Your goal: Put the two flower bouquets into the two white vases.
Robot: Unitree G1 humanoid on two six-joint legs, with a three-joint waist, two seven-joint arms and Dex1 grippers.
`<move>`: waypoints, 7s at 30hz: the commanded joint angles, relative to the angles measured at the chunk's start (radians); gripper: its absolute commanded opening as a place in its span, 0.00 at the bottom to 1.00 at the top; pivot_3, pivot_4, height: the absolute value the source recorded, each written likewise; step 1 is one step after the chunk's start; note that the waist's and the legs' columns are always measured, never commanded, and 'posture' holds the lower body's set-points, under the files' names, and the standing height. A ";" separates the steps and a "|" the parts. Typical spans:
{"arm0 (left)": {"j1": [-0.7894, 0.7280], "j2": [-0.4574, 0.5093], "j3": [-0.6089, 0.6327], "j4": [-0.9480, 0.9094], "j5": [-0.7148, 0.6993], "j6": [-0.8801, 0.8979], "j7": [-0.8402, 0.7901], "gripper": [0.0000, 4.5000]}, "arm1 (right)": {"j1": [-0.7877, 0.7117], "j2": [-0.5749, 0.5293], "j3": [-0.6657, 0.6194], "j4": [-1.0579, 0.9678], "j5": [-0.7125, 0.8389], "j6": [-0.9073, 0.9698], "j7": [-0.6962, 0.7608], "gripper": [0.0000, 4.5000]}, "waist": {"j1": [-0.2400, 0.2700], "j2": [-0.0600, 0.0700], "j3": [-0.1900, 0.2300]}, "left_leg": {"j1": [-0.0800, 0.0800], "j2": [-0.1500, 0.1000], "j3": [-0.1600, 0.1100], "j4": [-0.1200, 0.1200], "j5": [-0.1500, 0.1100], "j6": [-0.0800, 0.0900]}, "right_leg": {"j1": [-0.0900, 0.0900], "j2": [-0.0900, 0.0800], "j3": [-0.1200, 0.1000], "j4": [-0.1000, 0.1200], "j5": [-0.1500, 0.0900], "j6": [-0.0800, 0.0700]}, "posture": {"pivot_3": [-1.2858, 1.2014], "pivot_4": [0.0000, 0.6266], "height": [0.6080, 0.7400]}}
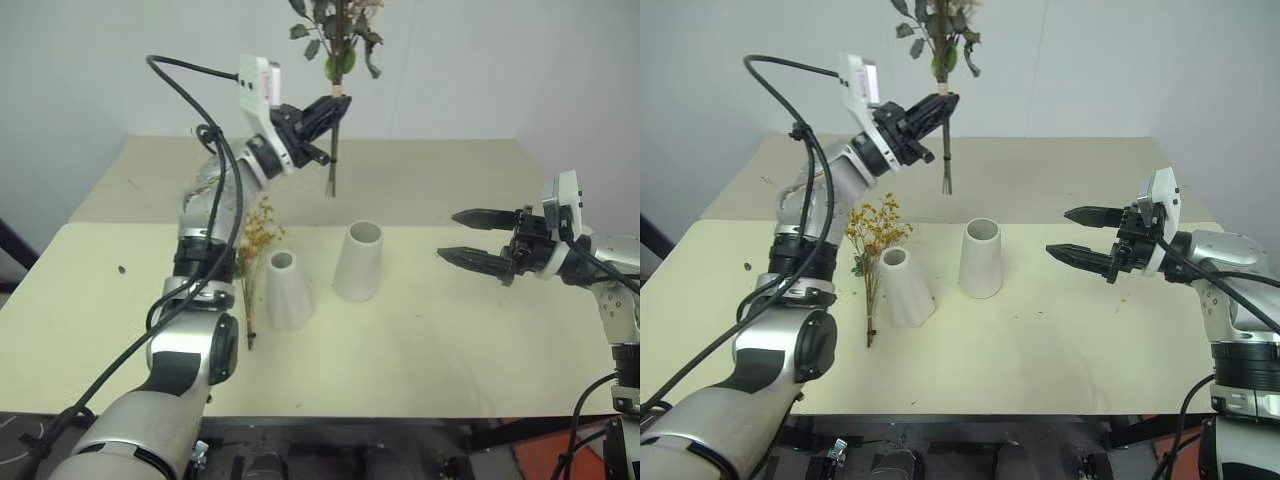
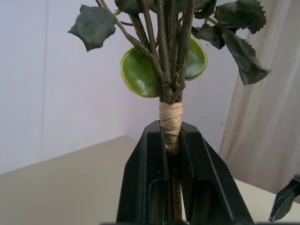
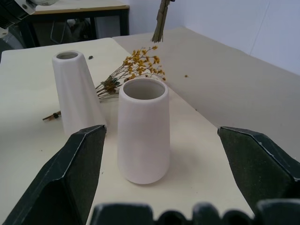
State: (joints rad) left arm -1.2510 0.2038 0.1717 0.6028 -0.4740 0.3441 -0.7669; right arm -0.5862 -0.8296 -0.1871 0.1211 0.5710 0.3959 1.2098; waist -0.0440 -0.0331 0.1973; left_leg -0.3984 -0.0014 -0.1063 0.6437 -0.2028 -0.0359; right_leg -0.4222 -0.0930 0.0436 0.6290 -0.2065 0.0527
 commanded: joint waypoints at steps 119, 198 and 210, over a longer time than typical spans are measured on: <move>0.300 0.361 -0.181 -0.447 0.015 1.270 0.550 1.00 | 0.009 0.012 -0.017 -0.237 0.150 0.022 0.155 1.00 | 0.000 0.001 0.000 | 0.002 0.000 0.000 0.000 0.001 -0.001 | 0.000 0.000 0.001 0.002 -0.004 0.008 | 0.52 0.24 1.00; 0.325 0.333 0.166 -0.649 -0.303 0.459 0.078 0.00 | 0.089 0.036 -0.005 -0.329 0.173 0.044 0.081 1.00 | 0.001 0.001 0.000 | 0.001 0.000 0.000 0.001 0.001 -0.003 | 0.000 0.000 0.001 0.001 0.001 0.000 | 0.52 0.24 1.00; 0.424 0.331 0.119 -0.657 -0.328 0.289 -0.184 0.00 | 0.101 0.031 -0.017 -0.338 0.182 0.044 0.068 1.00 | 0.001 0.001 0.000 | 0.001 0.000 0.000 0.001 0.001 -0.002 | 0.000 0.000 0.001 0.001 0.001 0.000 | 0.52 0.24 1.00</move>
State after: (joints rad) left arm -0.8184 0.5177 0.2831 -0.0218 -0.7797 0.6650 -0.9200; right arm -0.4851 -0.7908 -0.1726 -0.1857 0.7297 0.4390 1.2828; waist -0.0433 -0.0324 0.1973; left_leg -0.3971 -0.0012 -0.1064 0.6443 -0.2018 -0.0384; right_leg -0.4217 -0.0928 0.0445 0.6300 -0.2055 0.0529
